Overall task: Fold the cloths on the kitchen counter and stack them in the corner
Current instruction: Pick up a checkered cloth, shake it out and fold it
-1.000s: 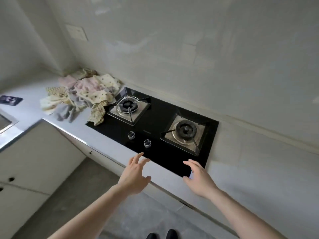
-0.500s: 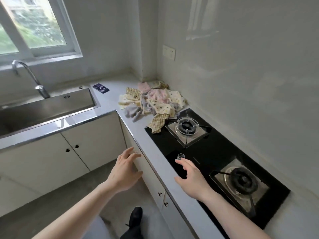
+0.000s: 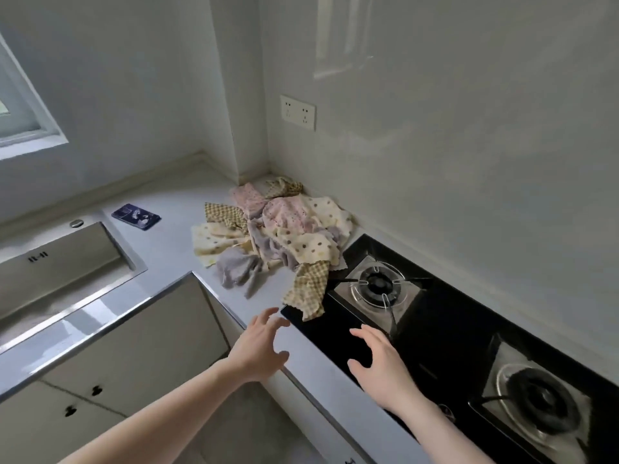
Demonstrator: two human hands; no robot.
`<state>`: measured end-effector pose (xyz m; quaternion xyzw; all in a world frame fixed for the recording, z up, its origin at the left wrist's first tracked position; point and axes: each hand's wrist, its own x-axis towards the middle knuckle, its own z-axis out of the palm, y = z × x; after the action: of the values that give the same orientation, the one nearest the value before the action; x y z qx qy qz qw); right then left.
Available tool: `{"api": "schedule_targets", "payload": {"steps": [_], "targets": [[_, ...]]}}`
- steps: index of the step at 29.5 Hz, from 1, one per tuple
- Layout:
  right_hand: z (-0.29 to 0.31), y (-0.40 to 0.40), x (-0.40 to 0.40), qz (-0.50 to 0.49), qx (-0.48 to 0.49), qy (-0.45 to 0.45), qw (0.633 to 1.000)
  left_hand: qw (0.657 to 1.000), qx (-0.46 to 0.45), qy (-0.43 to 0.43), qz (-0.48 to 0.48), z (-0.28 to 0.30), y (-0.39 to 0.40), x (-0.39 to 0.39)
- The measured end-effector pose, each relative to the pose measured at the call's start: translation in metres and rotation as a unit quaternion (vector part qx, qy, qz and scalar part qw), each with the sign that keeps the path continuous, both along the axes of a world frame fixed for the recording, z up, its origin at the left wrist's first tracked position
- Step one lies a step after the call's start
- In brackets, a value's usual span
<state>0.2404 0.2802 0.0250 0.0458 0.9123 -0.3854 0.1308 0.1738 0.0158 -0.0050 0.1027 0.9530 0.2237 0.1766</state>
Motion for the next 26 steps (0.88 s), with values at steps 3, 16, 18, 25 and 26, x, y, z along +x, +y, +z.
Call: {"api": "schedule_targets", "payload": {"steps": [3,16,18,25,26], "targets": [[-0.017,-0.017,-0.019,-0.02,0.014,-0.021,0.999,0.998,-0.032,-0.01,-0.045,-0.014,-0.011,-0.045],[-0.15,-0.049,-0.121,-0.001,0.152,0.013,0.988,0.983,-0.057,0.104,-0.14,-0.139,-0.044,-0.137],[-0.178,-0.056,-0.122,0.022,0.222,0.079,0.972,0.979,-0.057,0.139,-0.14,-0.153,-0.044,-0.136],[-0.212,-0.059,-0.117,0.025,0.249,0.173,0.953,0.968,-0.081,0.18,-0.156,-0.173,-0.048,-0.134],[-0.212,-0.06,-0.116,0.032,0.251,0.17,0.952,0.967,-0.082,0.183,-0.155,-0.176,-0.047,-0.134]]}}
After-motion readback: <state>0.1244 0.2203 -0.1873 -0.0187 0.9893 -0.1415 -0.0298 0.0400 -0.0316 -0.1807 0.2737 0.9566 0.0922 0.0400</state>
